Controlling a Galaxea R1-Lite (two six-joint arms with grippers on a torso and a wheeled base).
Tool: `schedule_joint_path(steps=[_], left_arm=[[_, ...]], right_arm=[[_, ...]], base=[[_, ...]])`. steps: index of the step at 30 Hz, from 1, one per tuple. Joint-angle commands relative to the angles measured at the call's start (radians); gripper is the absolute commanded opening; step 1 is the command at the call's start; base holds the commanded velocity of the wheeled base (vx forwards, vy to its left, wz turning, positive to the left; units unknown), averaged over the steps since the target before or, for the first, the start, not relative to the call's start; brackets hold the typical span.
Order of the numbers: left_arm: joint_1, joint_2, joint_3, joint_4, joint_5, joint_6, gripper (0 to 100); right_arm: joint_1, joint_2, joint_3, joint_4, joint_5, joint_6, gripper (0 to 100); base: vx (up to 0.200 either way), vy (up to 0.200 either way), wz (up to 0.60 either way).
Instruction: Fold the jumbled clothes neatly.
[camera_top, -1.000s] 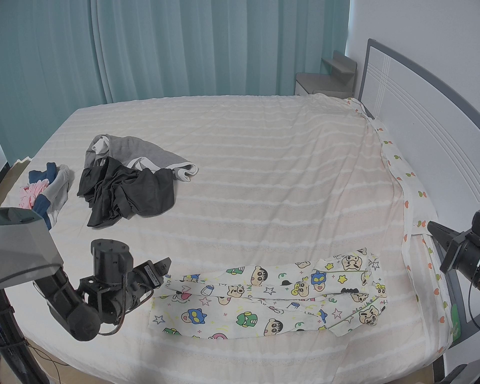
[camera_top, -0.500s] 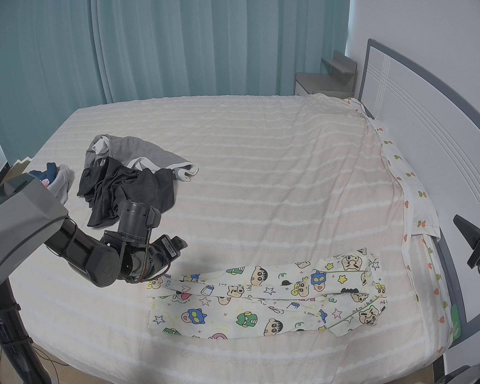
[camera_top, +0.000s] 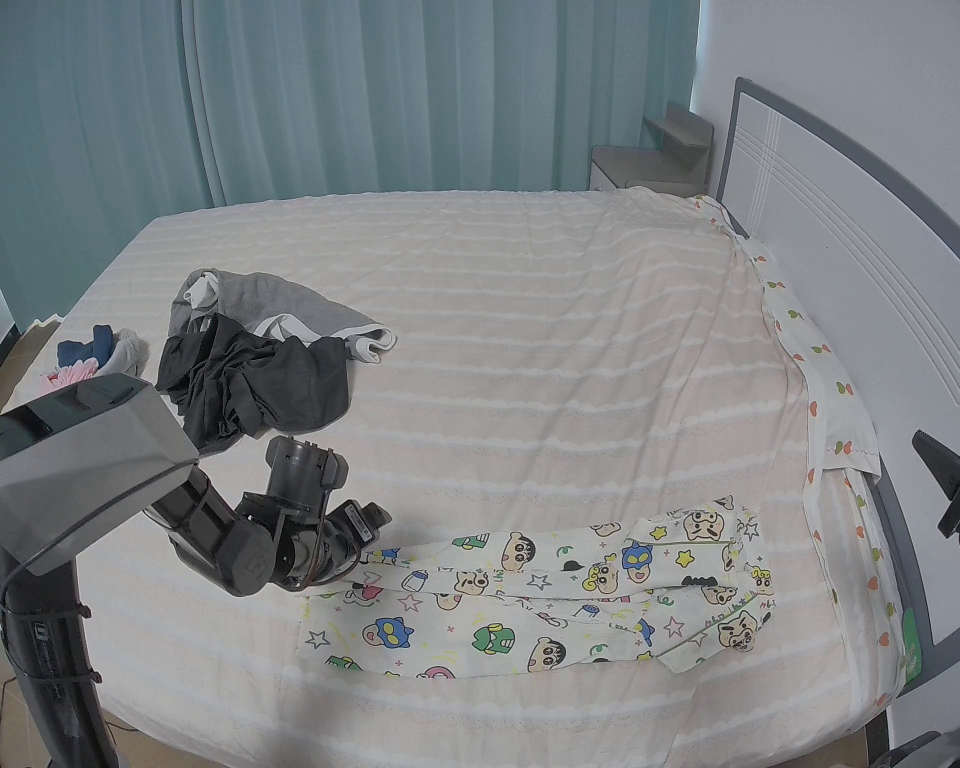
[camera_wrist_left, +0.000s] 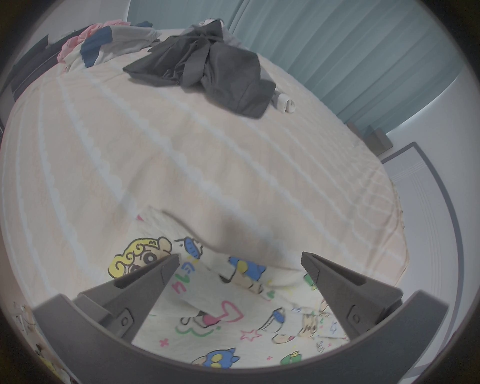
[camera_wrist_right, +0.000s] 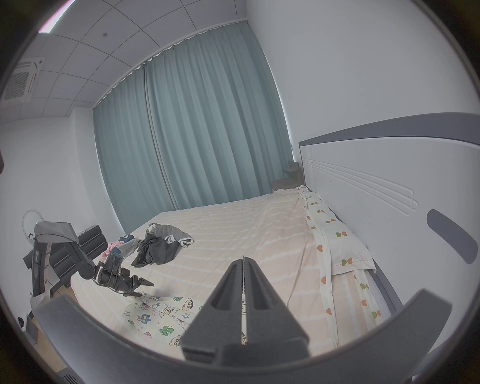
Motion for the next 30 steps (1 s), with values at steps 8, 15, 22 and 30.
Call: schedule_joint_path(steps=[8, 15, 22, 30], left_arm=[[-0.013, 0.037, 0.153, -0.119, 0.001, 0.011, 100], [-0.004, 0.014, 0.202, -0.185, 0.014, 0.055, 100], [0.012, -0.113, 0.254, -0.183, 0.011, 0.133, 100], [0.065, -0.132, 0.329, -0.215, 0.003, 0.293, 100]], right_arm=[[0.003, 0.005, 0.005, 0.021, 0.003, -0.002, 0], [0.003, -0.002, 0.007, 0.025, 0.014, -0.003, 0], [0.003, -0.003, 0.007, 0.025, 0.014, -0.003, 0], [0.003, -0.005, 0.005, 0.025, 0.014, -0.003, 0]], base=[[0.0, 0.0, 0.0], [0.0, 0.0, 0.0], [0.0, 0.0, 0.0], [0.0, 0.0, 0.0]])
